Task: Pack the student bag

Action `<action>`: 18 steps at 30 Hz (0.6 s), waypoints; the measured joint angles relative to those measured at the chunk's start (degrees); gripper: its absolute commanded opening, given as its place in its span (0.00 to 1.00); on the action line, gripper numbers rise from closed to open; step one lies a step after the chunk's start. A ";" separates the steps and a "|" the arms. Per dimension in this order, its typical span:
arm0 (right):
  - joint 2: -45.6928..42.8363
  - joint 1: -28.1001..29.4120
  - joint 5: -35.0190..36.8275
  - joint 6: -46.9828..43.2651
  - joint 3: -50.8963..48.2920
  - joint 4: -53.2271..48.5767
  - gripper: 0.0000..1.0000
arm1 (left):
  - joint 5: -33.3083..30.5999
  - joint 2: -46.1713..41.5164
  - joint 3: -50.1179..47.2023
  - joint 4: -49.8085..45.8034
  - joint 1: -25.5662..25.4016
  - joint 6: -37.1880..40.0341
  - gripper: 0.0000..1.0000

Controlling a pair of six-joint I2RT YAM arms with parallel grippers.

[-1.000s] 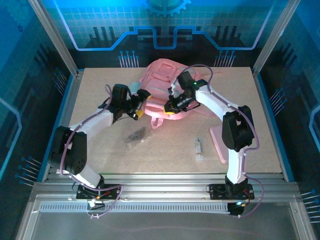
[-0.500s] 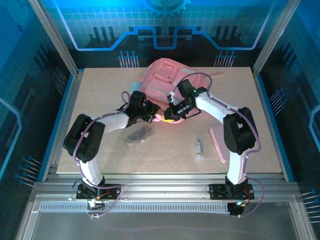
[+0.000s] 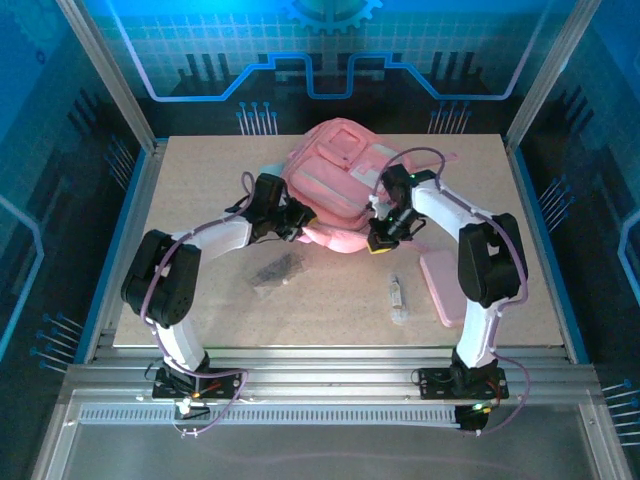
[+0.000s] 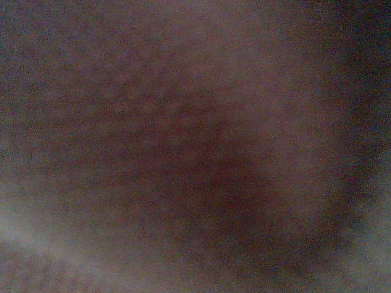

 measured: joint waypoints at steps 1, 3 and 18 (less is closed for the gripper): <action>0.61 -0.46 3.15 -0.02 0.94 -0.66 0.00 | 0.35 0.00 0.59 -1.05 0.09 0.85 0.00; 2.47 -1.36 9.99 -0.13 3.61 -1.97 0.00 | 1.14 0.00 1.90 -3.04 0.39 2.54 0.00; 5.68 -5.09 32.39 -3.65 8.28 5.22 0.00 | 4.98 -1.42 3.19 -5.55 1.29 7.26 0.00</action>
